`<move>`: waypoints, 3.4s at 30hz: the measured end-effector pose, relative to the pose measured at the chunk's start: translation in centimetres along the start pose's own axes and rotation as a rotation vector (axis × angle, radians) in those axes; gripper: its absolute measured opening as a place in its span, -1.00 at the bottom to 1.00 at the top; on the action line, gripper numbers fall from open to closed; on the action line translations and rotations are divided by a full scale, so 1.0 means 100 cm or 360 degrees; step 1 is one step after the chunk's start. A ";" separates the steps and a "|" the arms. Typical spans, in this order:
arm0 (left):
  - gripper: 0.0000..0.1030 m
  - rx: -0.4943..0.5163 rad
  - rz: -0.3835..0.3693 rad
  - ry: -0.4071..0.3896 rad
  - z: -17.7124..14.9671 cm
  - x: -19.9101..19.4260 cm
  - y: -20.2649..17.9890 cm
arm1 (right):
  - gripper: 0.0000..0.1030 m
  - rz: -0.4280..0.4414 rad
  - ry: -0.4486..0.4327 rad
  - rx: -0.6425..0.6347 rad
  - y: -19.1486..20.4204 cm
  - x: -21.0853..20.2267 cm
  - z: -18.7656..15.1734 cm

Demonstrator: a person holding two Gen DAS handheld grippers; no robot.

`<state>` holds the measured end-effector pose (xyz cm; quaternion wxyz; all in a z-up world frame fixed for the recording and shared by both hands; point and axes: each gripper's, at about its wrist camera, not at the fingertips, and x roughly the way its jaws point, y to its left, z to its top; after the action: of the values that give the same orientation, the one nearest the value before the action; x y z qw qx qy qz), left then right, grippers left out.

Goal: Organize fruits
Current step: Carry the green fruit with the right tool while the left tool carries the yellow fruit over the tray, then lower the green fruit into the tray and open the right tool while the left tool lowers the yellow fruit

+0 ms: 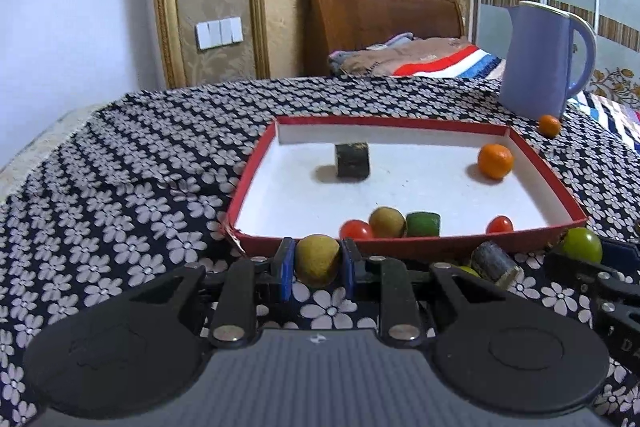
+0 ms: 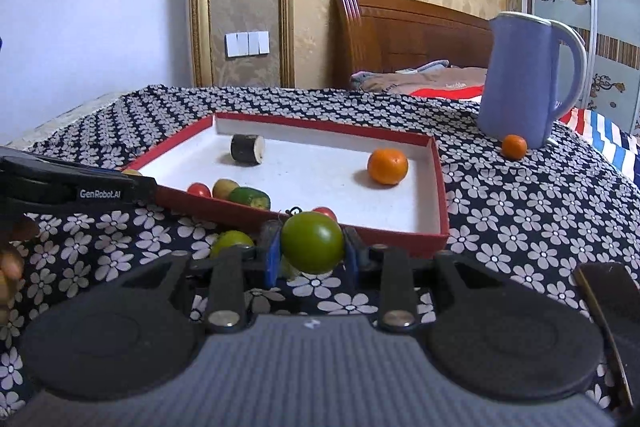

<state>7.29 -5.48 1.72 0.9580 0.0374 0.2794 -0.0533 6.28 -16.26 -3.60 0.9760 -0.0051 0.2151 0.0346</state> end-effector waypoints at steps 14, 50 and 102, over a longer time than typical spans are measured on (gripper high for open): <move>-0.55 0.0043 0.0056 -0.0030 0.011 0.002 -0.009 | -0.41 -0.0017 -0.0050 0.0019 -0.006 0.000 0.010; -0.54 0.0082 0.0082 -0.0047 0.022 0.006 -0.015 | -0.41 -0.0011 -0.0096 -0.0066 0.011 0.006 0.030; -0.54 0.0127 0.0141 0.0003 0.080 0.080 -0.038 | -0.41 -0.0079 -0.0028 -0.0045 -0.022 0.078 0.079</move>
<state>17.82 -10.68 3.95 0.9569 0.0879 0.2759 -0.0218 16.83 -17.71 0.31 0.9782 -0.0240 0.2057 0.0133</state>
